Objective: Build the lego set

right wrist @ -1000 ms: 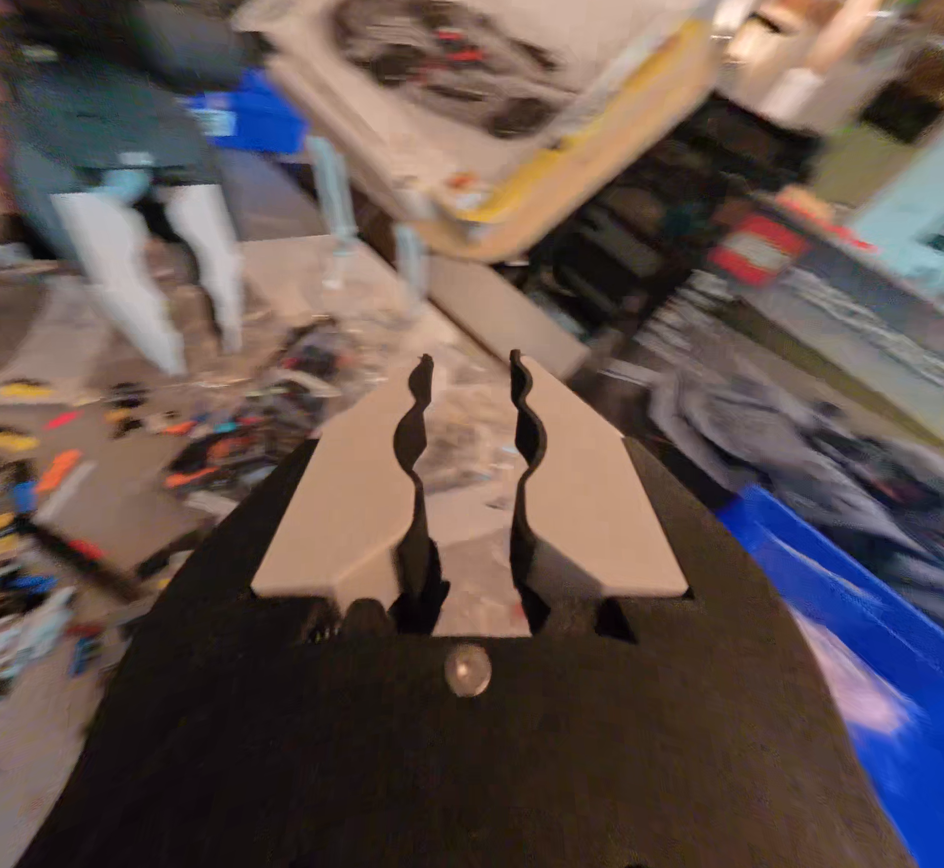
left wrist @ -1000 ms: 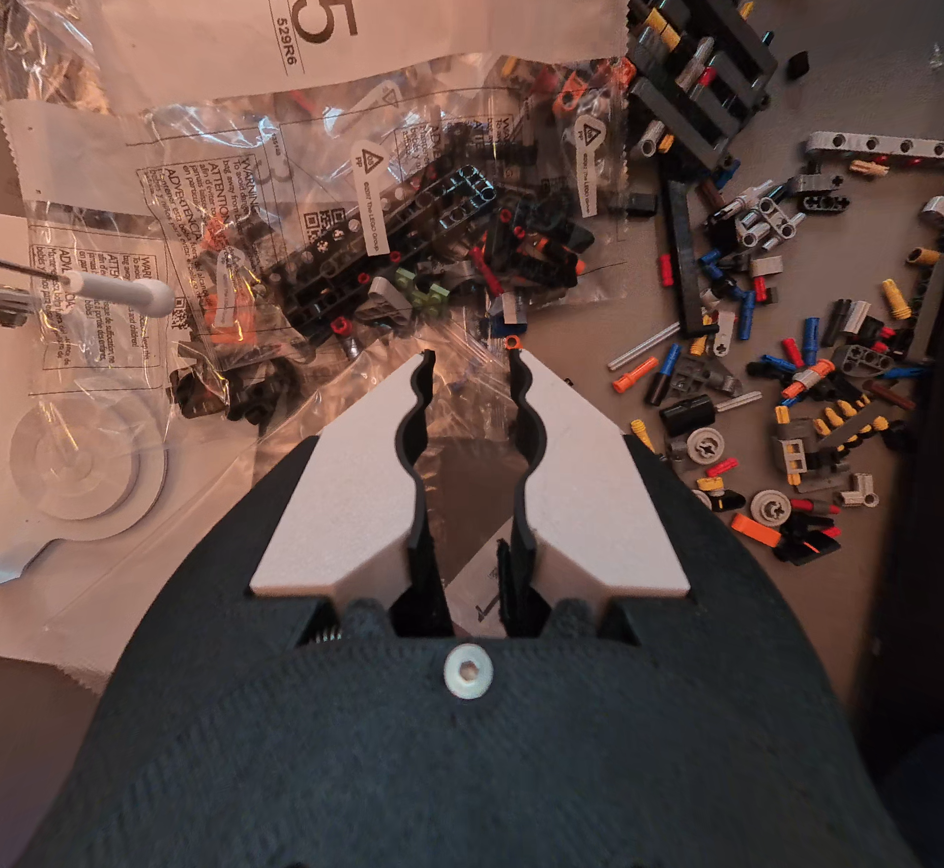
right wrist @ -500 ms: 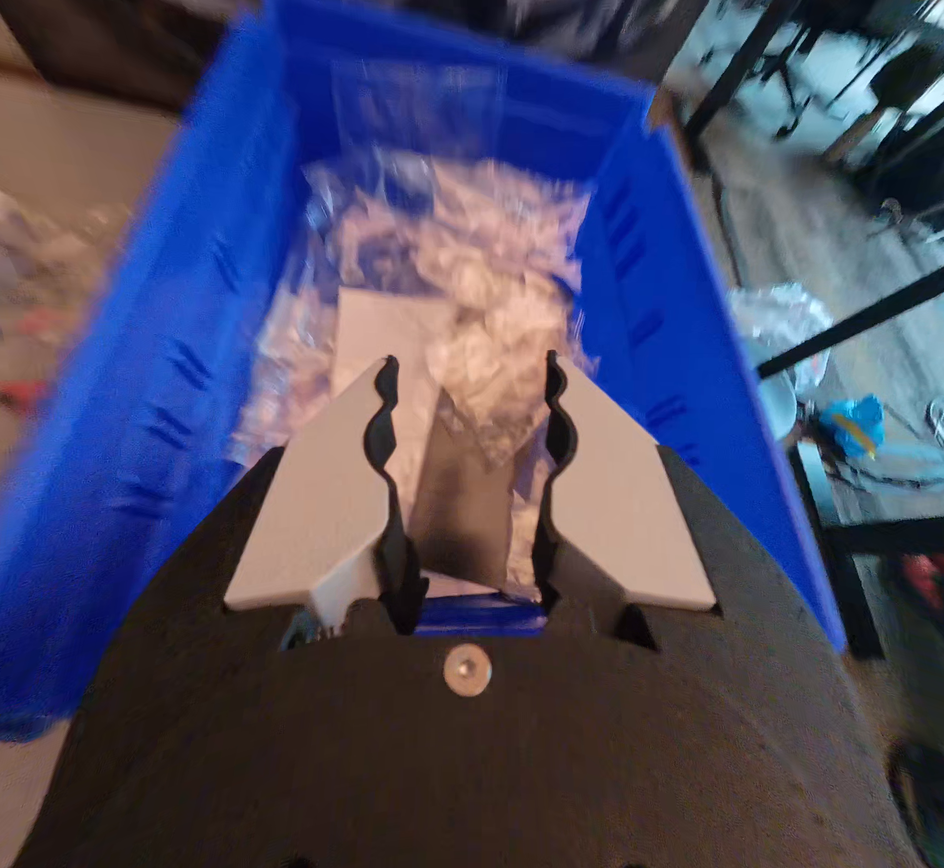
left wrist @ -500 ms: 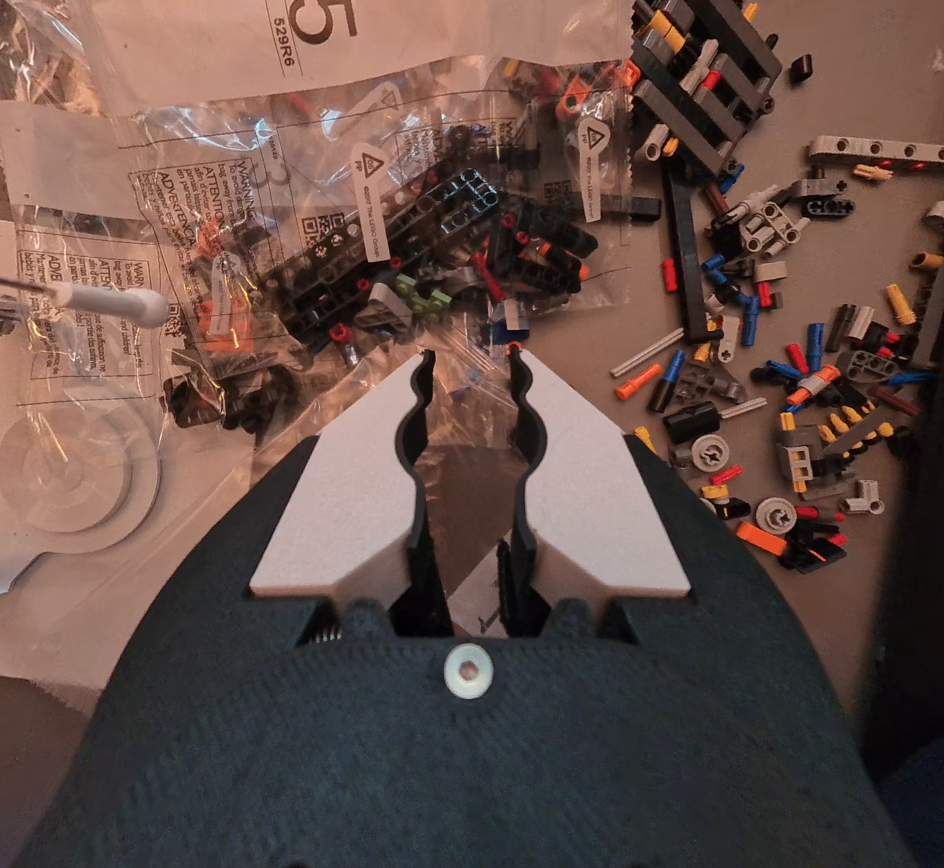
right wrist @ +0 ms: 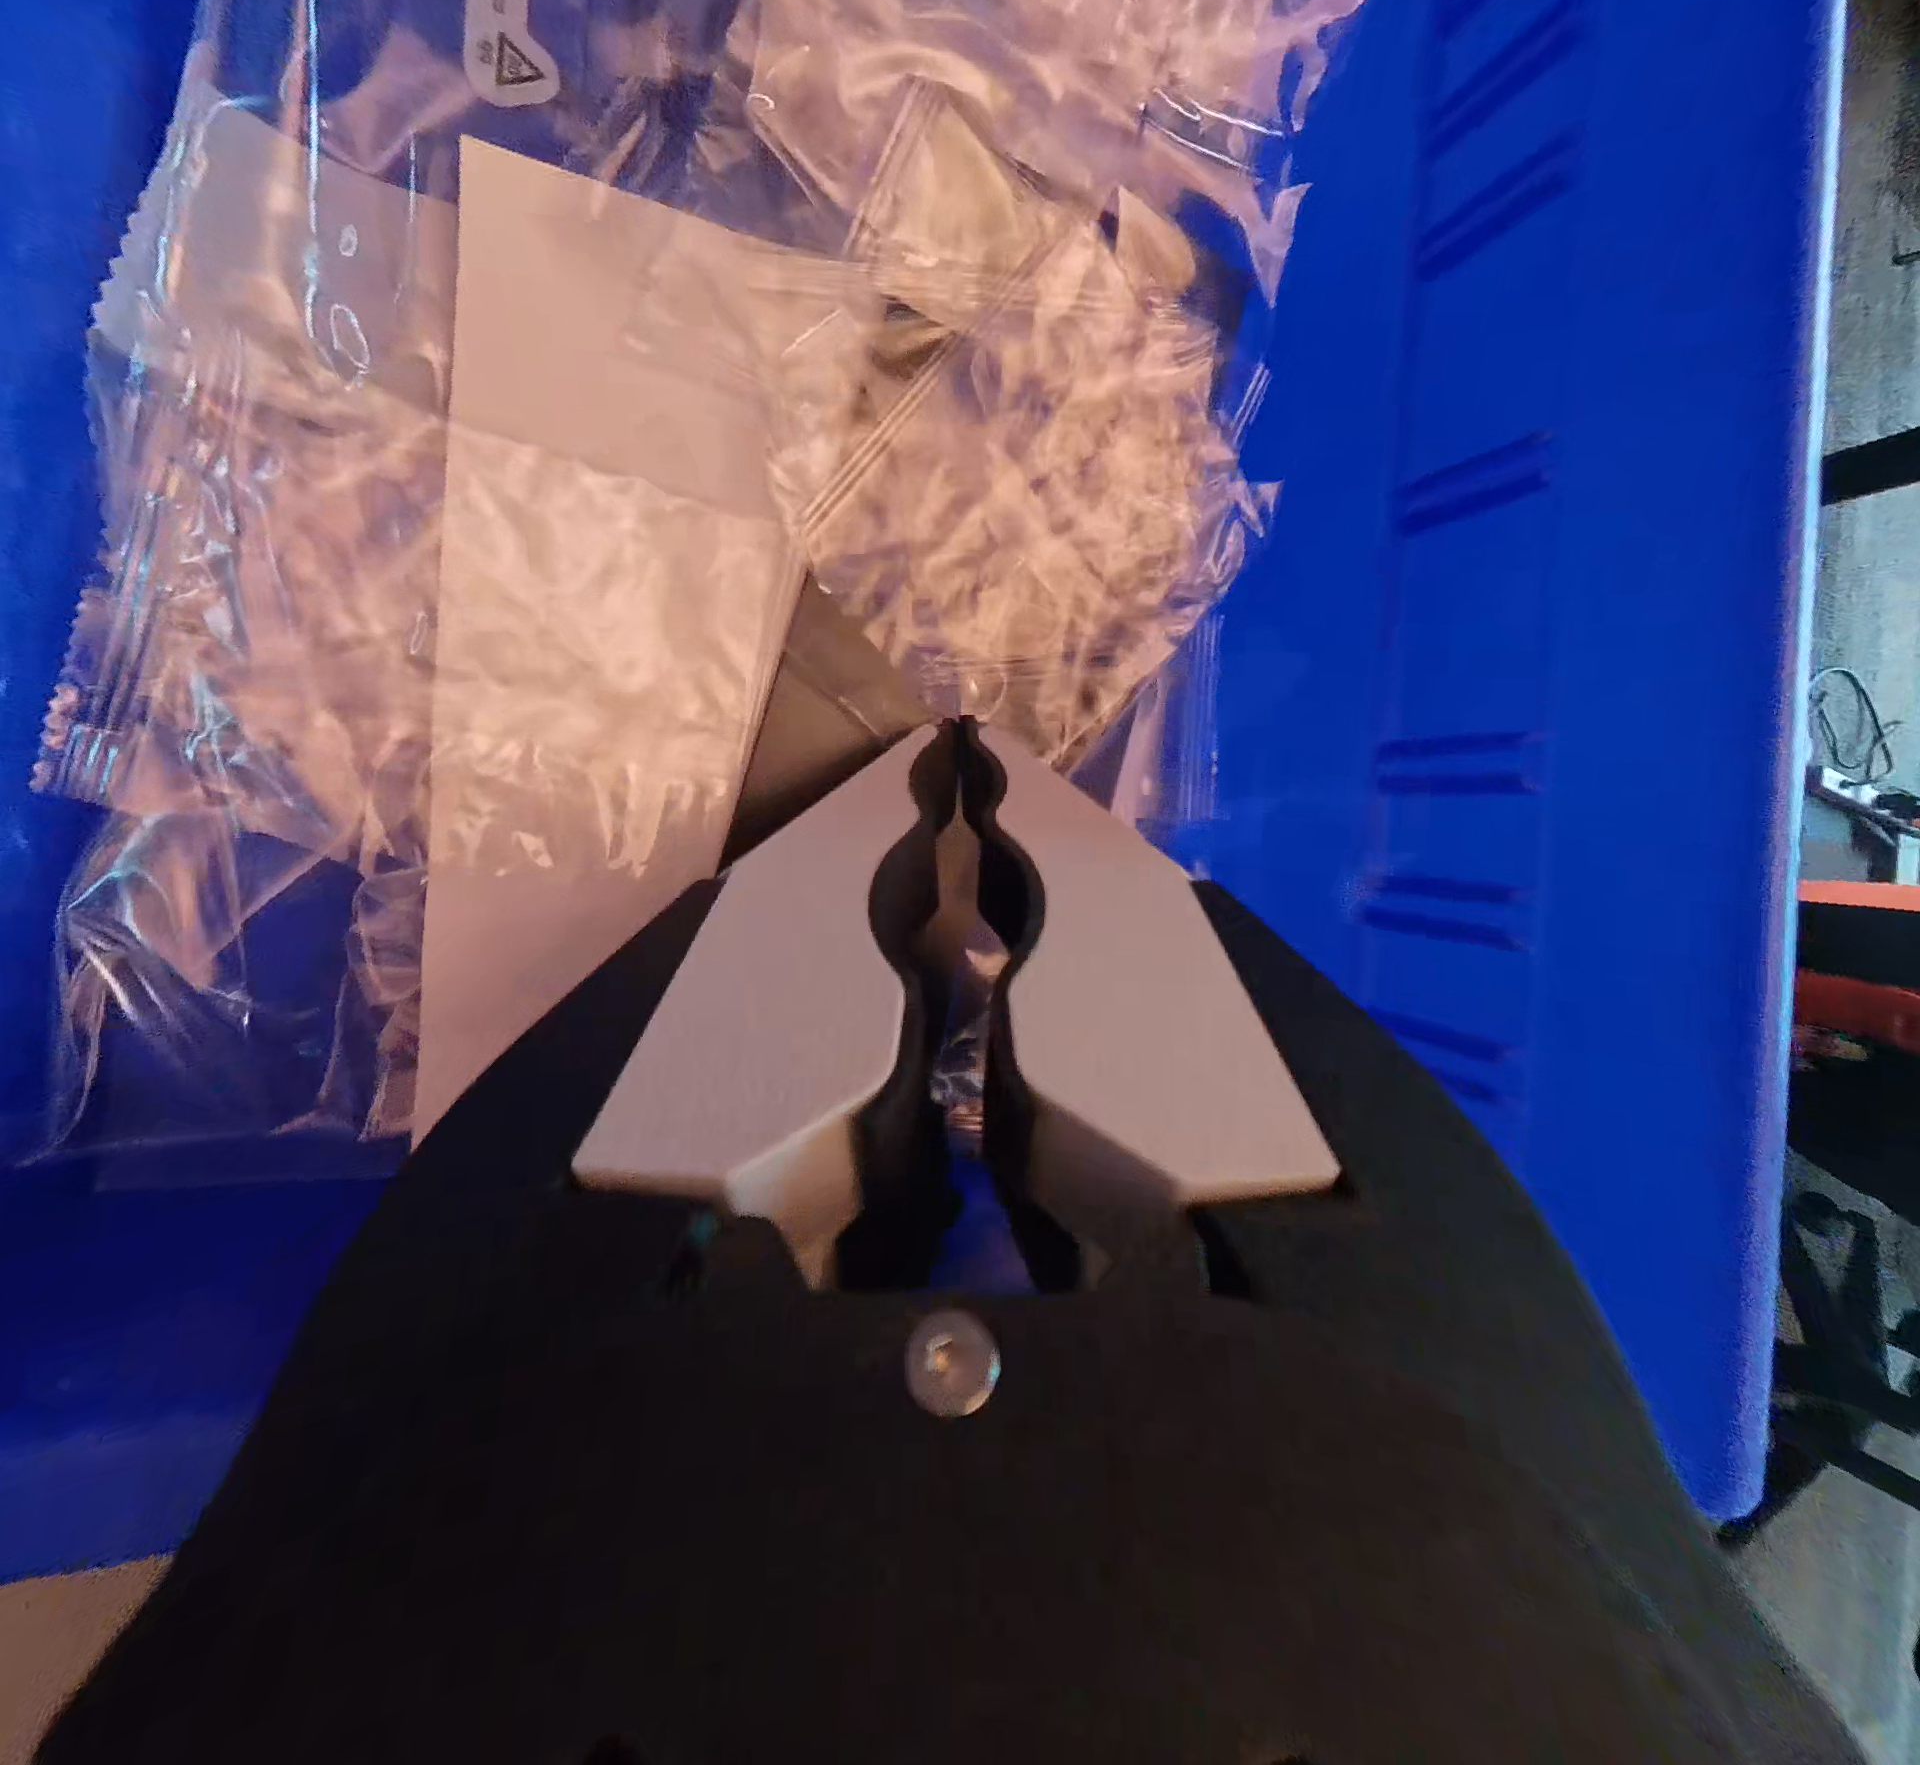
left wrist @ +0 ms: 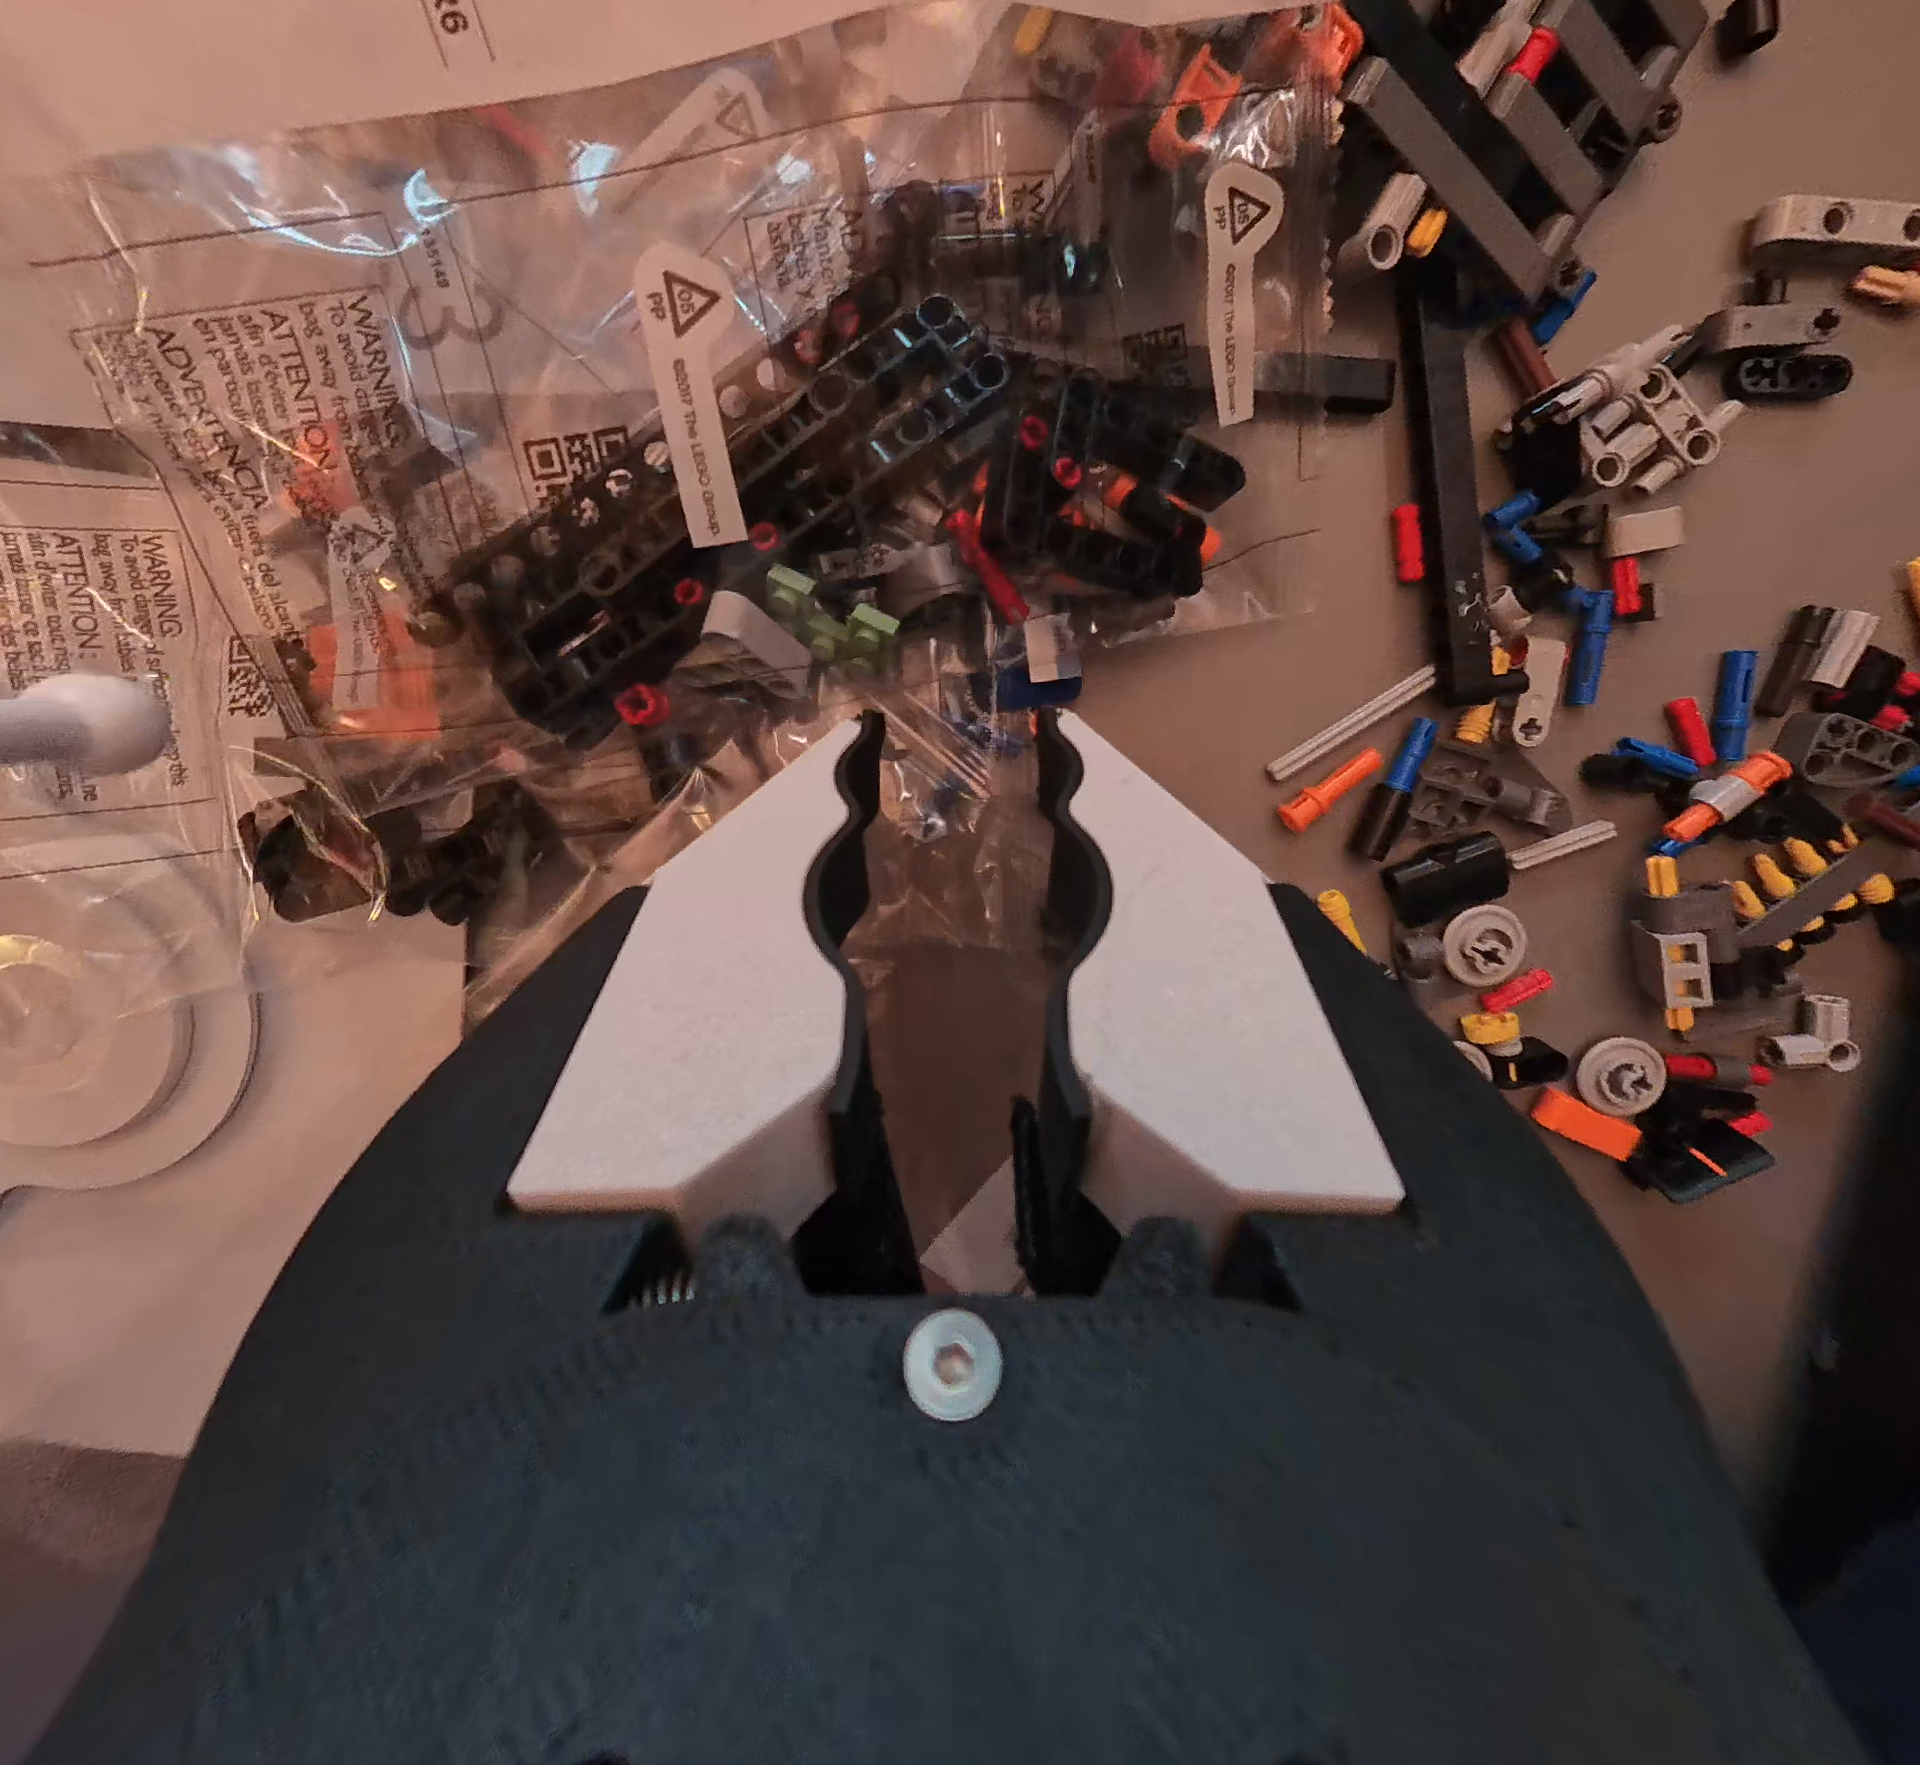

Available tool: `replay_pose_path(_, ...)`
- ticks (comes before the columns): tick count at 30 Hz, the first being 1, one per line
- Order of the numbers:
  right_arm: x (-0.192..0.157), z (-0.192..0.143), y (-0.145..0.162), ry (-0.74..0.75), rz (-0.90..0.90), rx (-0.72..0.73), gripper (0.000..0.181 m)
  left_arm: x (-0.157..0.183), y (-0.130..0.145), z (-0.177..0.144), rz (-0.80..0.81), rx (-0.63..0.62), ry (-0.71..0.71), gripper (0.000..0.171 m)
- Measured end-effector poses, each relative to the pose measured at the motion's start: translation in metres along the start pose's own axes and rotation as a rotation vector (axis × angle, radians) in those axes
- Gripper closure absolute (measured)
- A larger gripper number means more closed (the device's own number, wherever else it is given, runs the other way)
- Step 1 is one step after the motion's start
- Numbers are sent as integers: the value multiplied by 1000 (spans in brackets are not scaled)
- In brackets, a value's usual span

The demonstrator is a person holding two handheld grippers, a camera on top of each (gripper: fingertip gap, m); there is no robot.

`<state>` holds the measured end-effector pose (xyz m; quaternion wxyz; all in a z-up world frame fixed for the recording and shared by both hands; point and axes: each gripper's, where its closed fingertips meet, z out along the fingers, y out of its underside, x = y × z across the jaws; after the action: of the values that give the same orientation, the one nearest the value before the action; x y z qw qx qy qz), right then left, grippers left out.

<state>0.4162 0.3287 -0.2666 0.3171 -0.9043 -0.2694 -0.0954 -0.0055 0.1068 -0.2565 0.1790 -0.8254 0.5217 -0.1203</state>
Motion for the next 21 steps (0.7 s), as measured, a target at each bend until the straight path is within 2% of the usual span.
replay_pose_path(4, 7, -10, -13, 5, 54, 103, 181, 0, -1, 0, 3, 3, -1, 143)
replay_pose_path(5, 9, -13, -16, 9, 69, 115, 177, 0, -1, -1, 2, 6, -1, 143)
replay_pose_path(7, 6, -12, -16, -18, 96, 86, 139, -1, -1, -2, 1, 10, -3, 143)
replay_pose_path(8, 1, -6, -12, -40, 92, 46, 130, -1, -2, -2, 1, 12, -3, 143)
replay_pose_path(9, -1, -1, -10, -35, 73, 16, 129, -1, -2, -2, 2, 13, -3, 143)
replay_pose_path(13, -9, 4, -13, -51, 14, -27, 148, 0, -2, -1, 4, 10, -1, 143)
replay_pose_path(15, -14, 5, -12, -59, -45, -50, 181, -1, -2, 0, 4, 4, 0, 143)
replay_pose_path(21, -11, -1, -15, -87, -21, 5, 181, -1, -1, 2, 3, -3, -1, 143)
